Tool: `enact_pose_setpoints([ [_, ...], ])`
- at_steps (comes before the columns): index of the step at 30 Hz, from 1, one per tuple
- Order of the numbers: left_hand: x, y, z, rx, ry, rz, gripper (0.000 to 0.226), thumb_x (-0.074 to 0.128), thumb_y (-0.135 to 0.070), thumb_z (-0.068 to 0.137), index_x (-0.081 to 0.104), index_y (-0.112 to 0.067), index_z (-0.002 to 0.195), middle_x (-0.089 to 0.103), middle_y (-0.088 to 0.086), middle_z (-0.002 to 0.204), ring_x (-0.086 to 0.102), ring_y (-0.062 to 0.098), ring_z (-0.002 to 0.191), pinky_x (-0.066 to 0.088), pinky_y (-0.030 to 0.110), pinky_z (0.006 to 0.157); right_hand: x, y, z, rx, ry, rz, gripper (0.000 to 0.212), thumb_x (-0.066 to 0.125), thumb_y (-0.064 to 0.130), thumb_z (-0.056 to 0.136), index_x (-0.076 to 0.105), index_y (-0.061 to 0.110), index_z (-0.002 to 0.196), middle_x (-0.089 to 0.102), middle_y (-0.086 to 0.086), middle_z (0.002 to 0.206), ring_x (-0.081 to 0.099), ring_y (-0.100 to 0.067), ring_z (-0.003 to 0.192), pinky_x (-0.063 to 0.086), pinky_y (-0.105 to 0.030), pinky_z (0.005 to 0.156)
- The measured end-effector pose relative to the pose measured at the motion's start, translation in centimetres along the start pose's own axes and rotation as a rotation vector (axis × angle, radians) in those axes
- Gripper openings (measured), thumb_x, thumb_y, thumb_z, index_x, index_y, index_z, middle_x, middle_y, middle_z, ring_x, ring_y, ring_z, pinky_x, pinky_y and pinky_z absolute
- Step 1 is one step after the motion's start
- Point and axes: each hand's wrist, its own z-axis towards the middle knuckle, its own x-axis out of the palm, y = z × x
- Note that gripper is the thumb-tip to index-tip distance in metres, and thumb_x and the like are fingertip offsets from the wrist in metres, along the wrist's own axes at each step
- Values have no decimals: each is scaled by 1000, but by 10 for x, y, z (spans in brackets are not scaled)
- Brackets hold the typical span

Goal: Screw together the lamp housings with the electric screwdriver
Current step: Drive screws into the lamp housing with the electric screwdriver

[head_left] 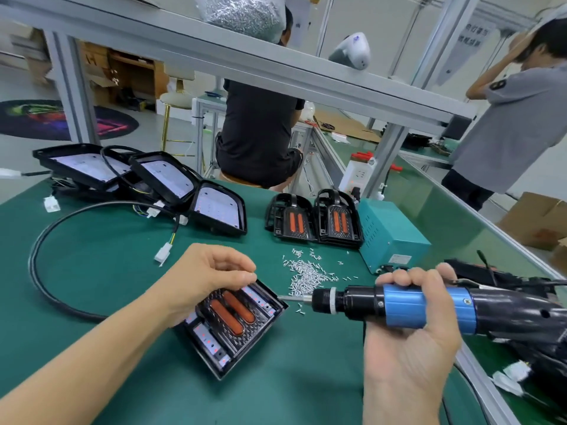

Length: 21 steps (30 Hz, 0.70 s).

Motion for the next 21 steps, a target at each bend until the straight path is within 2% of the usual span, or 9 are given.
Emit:
enact_pose_setpoints([
  [2,-9,3,-15,-29,-21,-71,12,77,-1,65,74,-4,76,71,21,79,65,23,67,56,25,64,10,-6,-2,32,23,20,32,70,8,66,57,26,90,53,8,69,55,-8,63,51,-20,73],
  [4,-14,4,-26,-21,-49,-119,12,74,3,65,75,-6,72,72,17,77,68,18,67,54,21,62,19,-13,-7,63,53,31,28,66,8,70,57,26,90,52,9,68,54,-8,62,51,-20,71],
  [6,-16,4,-33,6,-64,-135,12,75,-3,60,77,-9,71,73,13,74,68,14,65,52,17,62,28,-20,-11,84,88,33,28,64,8,71,56,27,90,51,9,65,53,-7,59,51,-21,69],
  [10,-22,7,-43,30,-88,-155,23,78,-20,56,78,-11,77,73,15,76,64,16,66,54,19,65,44,-31,-21,113,161,0,35,70,11,64,54,26,92,51,10,61,53,-7,57,51,-19,68],
  [13,-23,9,-48,35,-110,-188,17,73,-19,62,78,-14,78,73,13,76,65,13,65,53,19,64,53,-36,-25,113,190,-38,46,75,19,54,53,26,94,52,10,60,53,-7,59,50,-20,69],
  [18,-27,11,-54,42,-129,-193,18,71,-20,63,78,-17,79,74,10,76,67,9,68,53,16,65,57,-42,-27,106,203,-59,38,71,13,61,53,25,92,51,9,60,51,-8,57,50,-21,68],
  [21,-28,11,-56,53,-123,-211,19,72,-20,63,78,-16,80,74,11,77,67,10,68,53,16,65,60,-45,-29,108,204,-69,45,75,18,53,54,25,92,51,9,60,51,-8,57,50,-22,69],
])
